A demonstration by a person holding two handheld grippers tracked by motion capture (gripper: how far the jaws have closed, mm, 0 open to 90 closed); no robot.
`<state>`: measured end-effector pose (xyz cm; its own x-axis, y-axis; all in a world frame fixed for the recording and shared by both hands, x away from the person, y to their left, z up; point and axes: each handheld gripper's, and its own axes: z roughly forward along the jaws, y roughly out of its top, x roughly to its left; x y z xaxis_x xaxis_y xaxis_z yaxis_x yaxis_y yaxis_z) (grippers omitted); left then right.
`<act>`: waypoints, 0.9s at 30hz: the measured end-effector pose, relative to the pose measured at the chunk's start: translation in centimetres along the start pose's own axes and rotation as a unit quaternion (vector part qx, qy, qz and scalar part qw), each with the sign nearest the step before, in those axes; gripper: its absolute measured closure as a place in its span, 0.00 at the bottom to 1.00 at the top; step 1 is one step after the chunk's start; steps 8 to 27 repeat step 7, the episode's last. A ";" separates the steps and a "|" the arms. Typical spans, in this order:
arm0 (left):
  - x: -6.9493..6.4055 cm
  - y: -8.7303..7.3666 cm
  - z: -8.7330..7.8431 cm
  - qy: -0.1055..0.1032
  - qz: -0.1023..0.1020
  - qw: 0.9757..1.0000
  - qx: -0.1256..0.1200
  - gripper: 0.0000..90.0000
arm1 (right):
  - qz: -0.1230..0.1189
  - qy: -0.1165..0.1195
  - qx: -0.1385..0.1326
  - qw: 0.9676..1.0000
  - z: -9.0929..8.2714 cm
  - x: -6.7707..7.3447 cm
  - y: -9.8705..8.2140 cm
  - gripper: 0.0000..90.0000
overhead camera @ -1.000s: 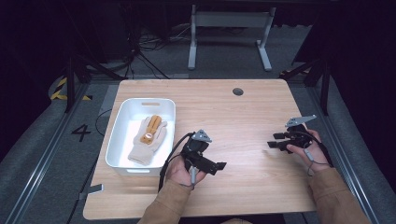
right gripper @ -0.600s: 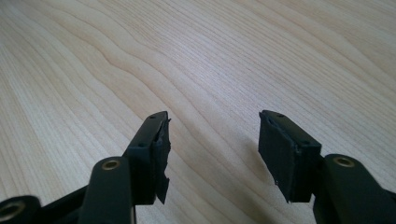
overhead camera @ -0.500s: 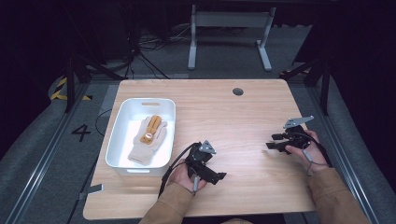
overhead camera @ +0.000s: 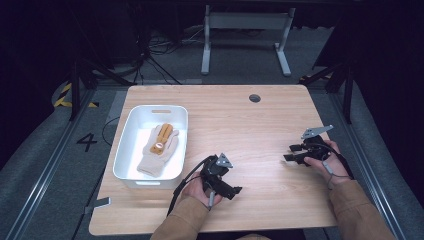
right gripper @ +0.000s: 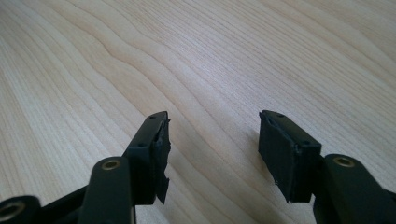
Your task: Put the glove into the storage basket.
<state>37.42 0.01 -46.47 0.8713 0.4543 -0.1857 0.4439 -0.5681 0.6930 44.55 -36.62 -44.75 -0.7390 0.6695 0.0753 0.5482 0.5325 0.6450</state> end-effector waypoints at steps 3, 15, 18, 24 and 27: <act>0.0 0.0 0.0 0.000 0.000 1.000 0.001 0.00 | 0.002 -0.001 0.001 1.000 0.0 0.0 0.0 0.49; 0.0 0.0 -0.1 0.000 -0.001 1.000 0.000 0.00 | 0.000 -0.001 0.001 1.000 0.0 0.0 0.0 0.49; 0.0 0.0 -0.1 0.000 -0.001 1.000 0.000 0.00 | 0.000 -0.001 0.001 1.000 0.0 0.0 0.0 0.49; 0.0 0.0 -0.1 0.000 -0.001 1.000 0.000 0.00 | 0.000 -0.001 0.001 1.000 0.0 0.0 0.0 0.49; 0.0 0.0 -0.1 0.000 -0.001 1.000 0.000 0.00 | 0.000 -0.001 0.001 1.000 0.0 0.0 0.0 0.49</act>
